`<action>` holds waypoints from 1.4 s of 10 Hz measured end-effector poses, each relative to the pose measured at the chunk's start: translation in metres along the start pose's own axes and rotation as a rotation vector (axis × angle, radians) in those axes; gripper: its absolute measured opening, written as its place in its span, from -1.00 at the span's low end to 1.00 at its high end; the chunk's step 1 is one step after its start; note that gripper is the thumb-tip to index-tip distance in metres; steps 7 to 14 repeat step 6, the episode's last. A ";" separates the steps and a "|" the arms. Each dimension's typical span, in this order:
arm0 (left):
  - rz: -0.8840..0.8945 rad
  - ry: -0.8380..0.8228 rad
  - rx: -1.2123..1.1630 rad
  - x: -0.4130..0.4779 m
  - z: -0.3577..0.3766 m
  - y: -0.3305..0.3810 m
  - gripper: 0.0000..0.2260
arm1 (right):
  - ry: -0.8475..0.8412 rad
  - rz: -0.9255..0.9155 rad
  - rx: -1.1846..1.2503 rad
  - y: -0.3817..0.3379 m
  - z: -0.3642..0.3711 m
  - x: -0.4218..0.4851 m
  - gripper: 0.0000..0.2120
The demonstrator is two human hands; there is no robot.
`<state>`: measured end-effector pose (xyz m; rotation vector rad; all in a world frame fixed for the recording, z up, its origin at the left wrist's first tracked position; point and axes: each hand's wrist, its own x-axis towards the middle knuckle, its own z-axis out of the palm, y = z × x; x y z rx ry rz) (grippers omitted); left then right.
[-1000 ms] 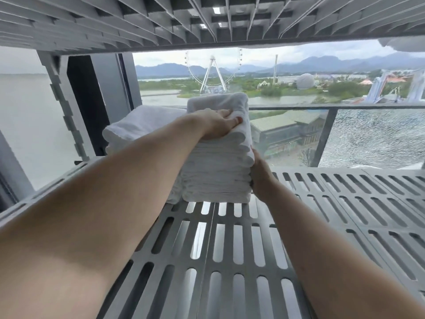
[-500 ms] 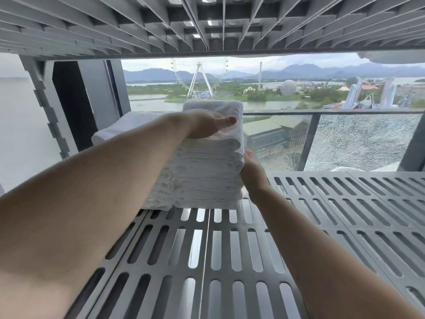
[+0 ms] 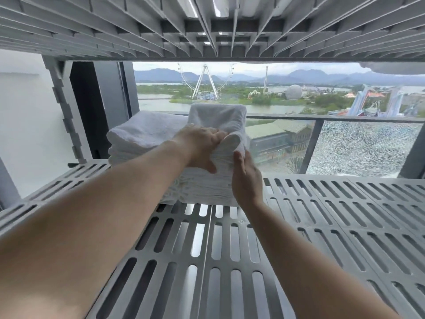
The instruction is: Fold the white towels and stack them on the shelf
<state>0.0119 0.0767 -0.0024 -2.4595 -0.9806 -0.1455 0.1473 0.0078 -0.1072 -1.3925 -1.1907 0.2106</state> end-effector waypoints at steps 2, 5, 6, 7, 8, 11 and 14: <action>-0.154 -0.110 0.014 0.000 -0.022 0.013 -0.27 | -0.110 -0.062 -0.161 -0.002 -0.028 -0.032 -0.51; -0.506 0.072 0.021 -0.038 -0.002 0.085 -0.41 | -0.186 0.043 -0.169 0.018 -0.071 -0.072 -0.55; -0.466 0.130 0.010 -0.063 -0.004 0.100 -0.40 | -0.196 0.071 -0.222 0.013 -0.088 -0.083 -0.58; -0.466 0.130 0.010 -0.063 -0.004 0.100 -0.40 | -0.196 0.071 -0.222 0.013 -0.088 -0.083 -0.58; -0.466 0.130 0.010 -0.063 -0.004 0.100 -0.40 | -0.196 0.071 -0.222 0.013 -0.088 -0.083 -0.58; -0.466 0.130 0.010 -0.063 -0.004 0.100 -0.40 | -0.196 0.071 -0.222 0.013 -0.088 -0.083 -0.58; -0.466 0.130 0.010 -0.063 -0.004 0.100 -0.40 | -0.196 0.071 -0.222 0.013 -0.088 -0.083 -0.58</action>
